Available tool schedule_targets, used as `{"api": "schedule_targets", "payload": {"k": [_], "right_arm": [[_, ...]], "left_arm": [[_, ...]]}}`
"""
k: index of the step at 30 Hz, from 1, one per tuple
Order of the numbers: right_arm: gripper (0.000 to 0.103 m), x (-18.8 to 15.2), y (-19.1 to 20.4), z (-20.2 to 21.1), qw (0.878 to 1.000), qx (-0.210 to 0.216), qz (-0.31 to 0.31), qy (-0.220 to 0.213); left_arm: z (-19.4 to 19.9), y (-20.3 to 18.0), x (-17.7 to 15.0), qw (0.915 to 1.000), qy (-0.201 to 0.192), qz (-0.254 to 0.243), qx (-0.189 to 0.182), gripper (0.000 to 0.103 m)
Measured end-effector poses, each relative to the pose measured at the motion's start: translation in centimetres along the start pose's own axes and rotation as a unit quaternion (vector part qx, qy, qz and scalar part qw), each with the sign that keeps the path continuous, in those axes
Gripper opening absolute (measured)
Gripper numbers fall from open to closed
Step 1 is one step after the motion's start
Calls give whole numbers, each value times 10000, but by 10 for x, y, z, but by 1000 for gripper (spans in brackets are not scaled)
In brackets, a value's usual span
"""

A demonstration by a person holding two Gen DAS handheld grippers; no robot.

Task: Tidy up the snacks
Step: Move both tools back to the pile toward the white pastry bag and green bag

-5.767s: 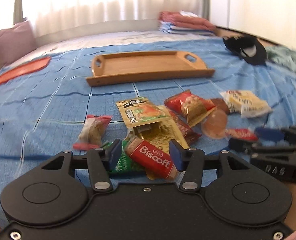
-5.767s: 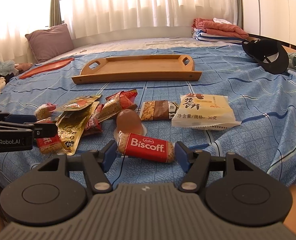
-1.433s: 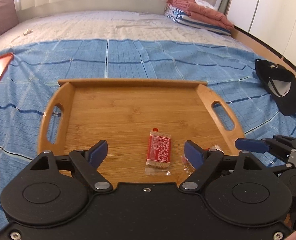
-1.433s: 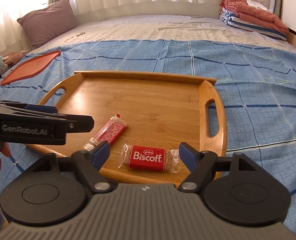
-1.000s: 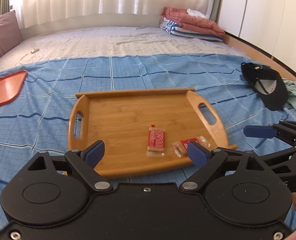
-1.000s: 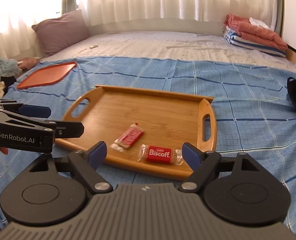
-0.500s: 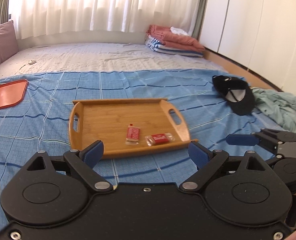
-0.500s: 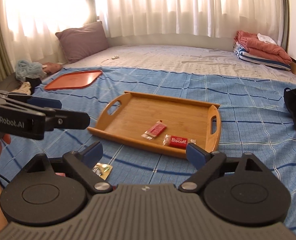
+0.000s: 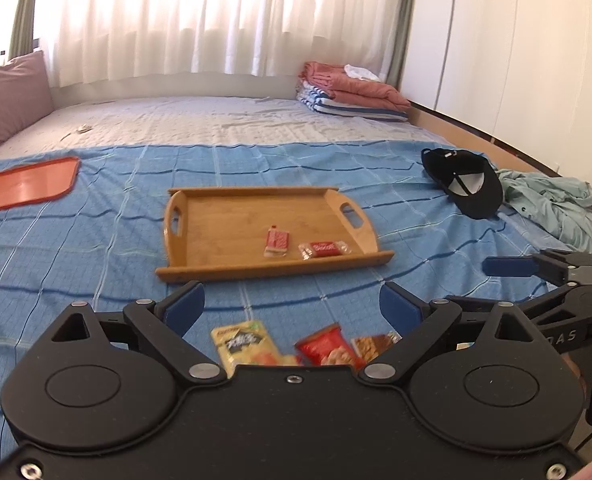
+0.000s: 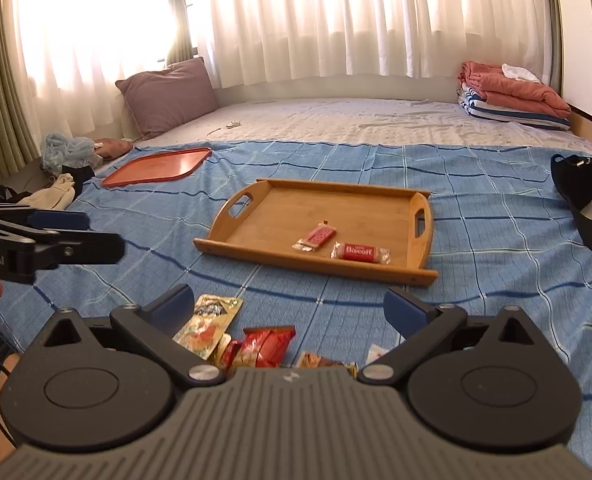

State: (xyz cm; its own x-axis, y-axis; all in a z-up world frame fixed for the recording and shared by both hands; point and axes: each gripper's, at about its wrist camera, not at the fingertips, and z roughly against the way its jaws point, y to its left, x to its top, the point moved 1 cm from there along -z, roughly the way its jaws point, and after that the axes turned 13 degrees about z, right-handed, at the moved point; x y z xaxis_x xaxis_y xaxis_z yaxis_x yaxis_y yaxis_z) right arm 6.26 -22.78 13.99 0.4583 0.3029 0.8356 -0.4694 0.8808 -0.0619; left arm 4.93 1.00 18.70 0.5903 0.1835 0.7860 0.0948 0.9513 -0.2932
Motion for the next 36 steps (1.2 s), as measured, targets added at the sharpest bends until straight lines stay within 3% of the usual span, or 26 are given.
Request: {"api": "schedule_targets", "payload": {"k": [5,10,14,19,28,36], "right_arm": [[103,-18,0,7,9999,-166,-12,25],[103,-41,-4,7,9980,-611,-34,156],[103,-61,-9,1,9953,-923,-40,299],[103,-79,-17,-9,9929,-1121,-137,368],[103,-96,-19,-45,9877,-1377,-283,680],[103,-107,-16,-79,9815,-1671,-248,907]], "left_arm": [[11,22,-13,9998,-120,85,140,95],[13,49,-29,9991,-241,74,347,96],[2,70,-47,9978,-224,29,617,96],[-17,88,-72,9975,-176,7,678,96],[-44,90,-120,9976,-39,-20,696,96],[-58,86,-148,9951,34,-195,964,92]]}}
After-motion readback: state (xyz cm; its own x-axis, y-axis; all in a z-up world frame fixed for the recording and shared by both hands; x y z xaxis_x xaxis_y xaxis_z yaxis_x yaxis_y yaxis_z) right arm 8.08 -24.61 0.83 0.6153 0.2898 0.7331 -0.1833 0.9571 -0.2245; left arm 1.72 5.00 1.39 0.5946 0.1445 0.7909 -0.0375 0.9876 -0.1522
